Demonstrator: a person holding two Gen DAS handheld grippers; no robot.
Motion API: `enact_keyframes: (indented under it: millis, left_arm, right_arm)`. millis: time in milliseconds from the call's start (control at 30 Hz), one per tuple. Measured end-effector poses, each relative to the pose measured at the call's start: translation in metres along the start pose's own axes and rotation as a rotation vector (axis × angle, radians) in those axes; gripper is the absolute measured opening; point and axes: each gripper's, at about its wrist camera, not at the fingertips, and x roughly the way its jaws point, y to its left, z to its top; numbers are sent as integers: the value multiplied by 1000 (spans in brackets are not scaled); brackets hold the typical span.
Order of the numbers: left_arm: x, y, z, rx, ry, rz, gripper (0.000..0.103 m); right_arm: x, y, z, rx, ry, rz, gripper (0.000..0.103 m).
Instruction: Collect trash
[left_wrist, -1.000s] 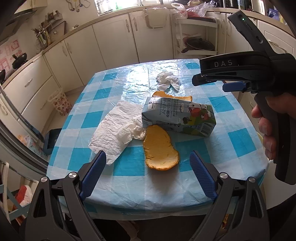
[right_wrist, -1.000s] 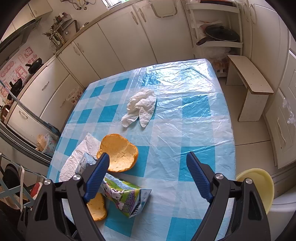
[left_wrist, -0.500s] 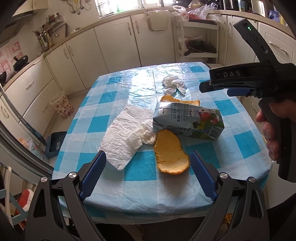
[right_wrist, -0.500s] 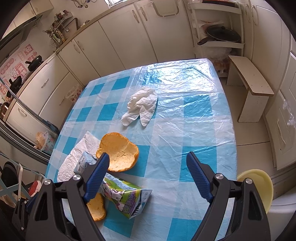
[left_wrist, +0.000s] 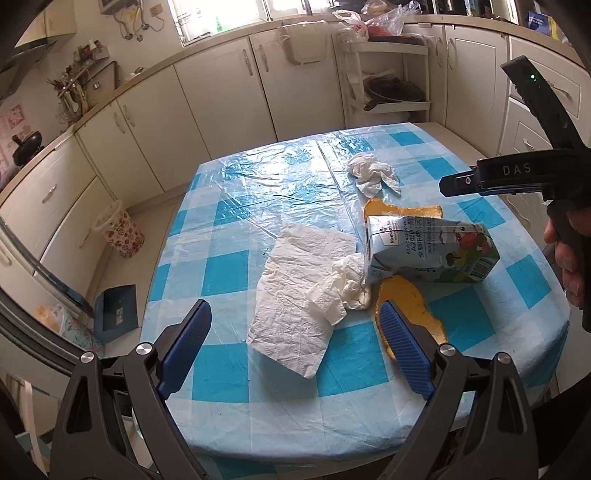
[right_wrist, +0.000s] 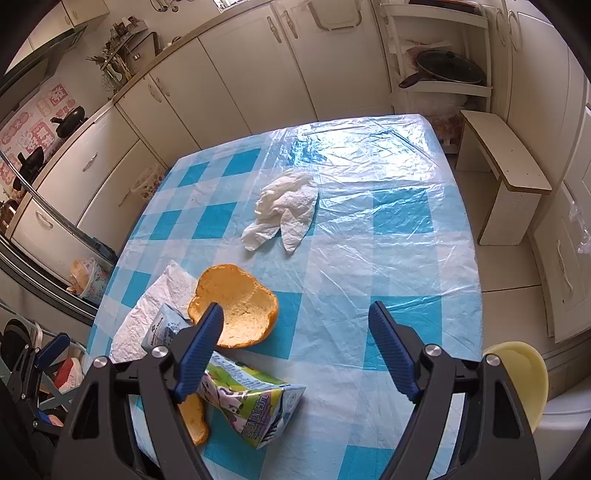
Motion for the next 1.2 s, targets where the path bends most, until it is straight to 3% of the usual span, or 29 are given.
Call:
enact_keyframes:
  millis: [233, 500, 567, 800, 867, 967, 1200]
  left_arm:
    - [35, -9, 9, 65, 55, -21, 89]
    - [61, -13, 16, 114, 91, -47, 88]
    - [65, -15, 16, 121, 98, -55, 86]
    - [74, -24, 11, 140, 134, -101, 32]
    - [73, -25, 12, 132, 137, -124, 17]
    - [68, -16, 14, 88, 130, -157, 10]
    - [57, 7, 22, -14, 114, -216, 8]
  right_arm:
    - [14, 4, 5, -6, 35, 18, 54]
    - [30, 16, 5, -43, 83, 32, 47]
    - [34, 19, 5, -50, 92, 34, 42]
    - [45, 24, 3, -70, 121, 36, 10]
    - [44, 24, 5, -70, 111, 40, 8]
    - [39, 22, 9, -62, 82, 43, 7]
    - [30, 14, 15, -31, 39, 41, 7]
